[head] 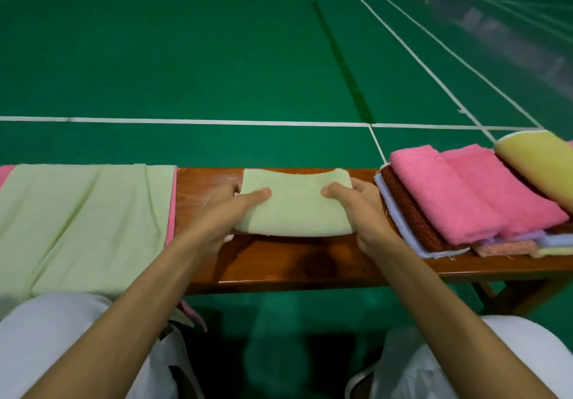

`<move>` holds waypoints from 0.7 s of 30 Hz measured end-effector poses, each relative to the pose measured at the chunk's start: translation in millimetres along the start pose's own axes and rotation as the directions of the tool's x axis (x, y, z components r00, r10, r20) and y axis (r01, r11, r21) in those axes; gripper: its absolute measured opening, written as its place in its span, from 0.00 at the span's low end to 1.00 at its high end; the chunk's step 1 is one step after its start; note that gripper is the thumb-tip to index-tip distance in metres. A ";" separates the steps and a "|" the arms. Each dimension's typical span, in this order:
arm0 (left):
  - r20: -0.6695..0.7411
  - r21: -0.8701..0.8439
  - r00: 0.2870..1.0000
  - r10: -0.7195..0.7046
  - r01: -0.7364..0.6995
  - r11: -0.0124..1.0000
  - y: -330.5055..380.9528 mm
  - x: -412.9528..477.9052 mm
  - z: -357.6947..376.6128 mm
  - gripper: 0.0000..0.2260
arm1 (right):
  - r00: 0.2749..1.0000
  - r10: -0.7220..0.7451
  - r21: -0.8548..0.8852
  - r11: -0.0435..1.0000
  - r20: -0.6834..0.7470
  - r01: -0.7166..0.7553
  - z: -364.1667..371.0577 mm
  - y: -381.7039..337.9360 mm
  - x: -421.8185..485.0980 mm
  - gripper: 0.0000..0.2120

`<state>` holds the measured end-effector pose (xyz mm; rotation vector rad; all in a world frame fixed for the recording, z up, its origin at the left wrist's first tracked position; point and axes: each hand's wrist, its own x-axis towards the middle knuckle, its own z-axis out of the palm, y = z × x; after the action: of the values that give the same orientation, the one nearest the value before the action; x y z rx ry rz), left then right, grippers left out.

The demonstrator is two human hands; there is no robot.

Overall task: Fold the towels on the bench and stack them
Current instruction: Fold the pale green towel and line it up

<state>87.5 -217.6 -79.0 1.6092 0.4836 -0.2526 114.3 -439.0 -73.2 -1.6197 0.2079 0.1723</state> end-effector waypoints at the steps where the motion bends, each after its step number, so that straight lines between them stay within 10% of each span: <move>1: -0.017 0.004 0.999 0.033 -0.033 0.999 0.5 0.1 3.3 0.19 | 1.000 -0.020 0.042 0.999 -0.022 0.021 -2.8 -2.1 -3.2 0.14; 6: -0.103 -0.157 0.989 0.103 -0.119 0.980 16.2 3.7 26.7 0.24 | 0.985 -0.173 0.028 0.984 -0.013 0.174 -31.1 -6.4 -11.4 0.27; 21: 0.053 -0.160 0.931 0.361 -0.349 0.923 131.2 49.1 230.3 0.17 | 0.800 -0.334 -0.211 0.942 -0.499 0.261 -192.5 -52.1 -11.0 0.00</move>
<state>218.6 -442.0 -7.4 1.5028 0.1366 -0.0059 113.0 -628.0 -8.6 -1.7819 0.3649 -0.5289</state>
